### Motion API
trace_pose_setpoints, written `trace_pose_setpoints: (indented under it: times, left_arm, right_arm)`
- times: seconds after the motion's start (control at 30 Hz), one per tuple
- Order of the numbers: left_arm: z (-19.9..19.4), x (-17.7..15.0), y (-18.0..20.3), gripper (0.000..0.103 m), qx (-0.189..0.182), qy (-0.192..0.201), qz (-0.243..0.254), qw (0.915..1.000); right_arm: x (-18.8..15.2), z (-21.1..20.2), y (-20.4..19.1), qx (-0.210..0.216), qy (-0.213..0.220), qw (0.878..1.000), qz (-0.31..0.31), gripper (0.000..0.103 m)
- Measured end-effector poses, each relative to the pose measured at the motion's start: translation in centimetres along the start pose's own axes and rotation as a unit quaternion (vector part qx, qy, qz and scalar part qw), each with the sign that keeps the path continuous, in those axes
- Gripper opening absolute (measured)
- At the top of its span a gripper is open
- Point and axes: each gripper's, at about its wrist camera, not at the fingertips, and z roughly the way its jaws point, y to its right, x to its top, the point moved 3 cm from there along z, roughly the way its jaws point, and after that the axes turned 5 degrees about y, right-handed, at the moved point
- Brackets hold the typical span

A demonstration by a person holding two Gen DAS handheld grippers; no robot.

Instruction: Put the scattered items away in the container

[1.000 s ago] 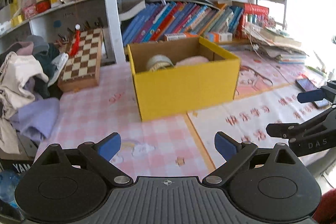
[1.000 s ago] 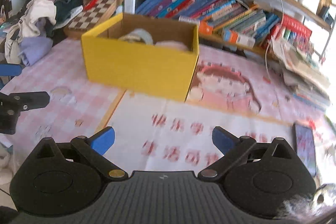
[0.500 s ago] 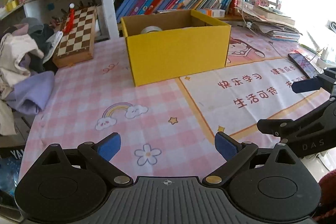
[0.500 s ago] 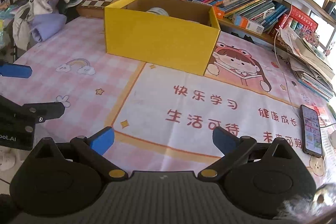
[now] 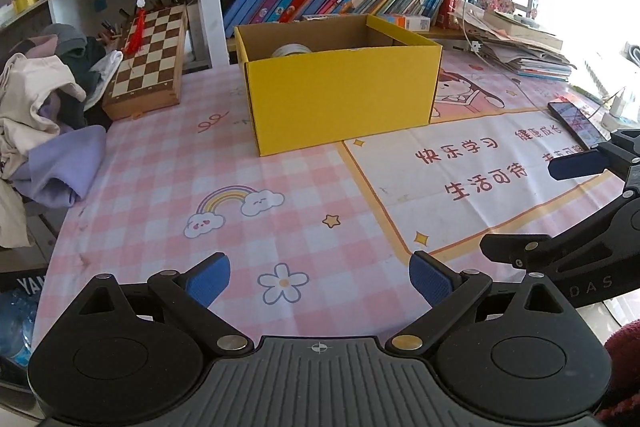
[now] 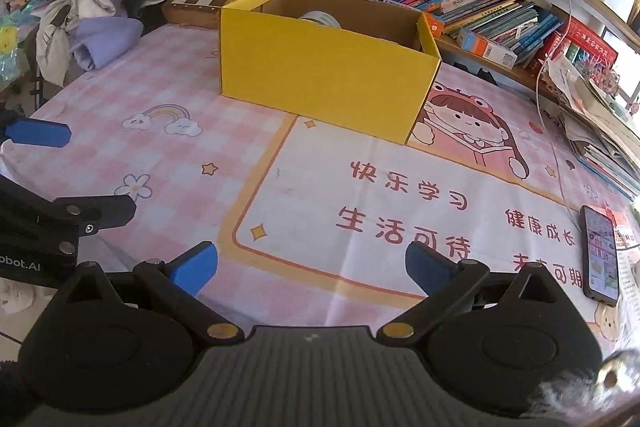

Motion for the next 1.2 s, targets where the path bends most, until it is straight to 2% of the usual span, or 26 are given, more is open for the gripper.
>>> trace_pose_setpoints:
  times: [1.2]
  left_arm:
    - [0.20, 0.27, -0.26, 0.099, -0.011, 0.001, -0.009, 0.9999]
  right_arm:
    - [0.15, 0.25, -0.14, -0.002, -0.004, 1.000, 0.003, 0.102]
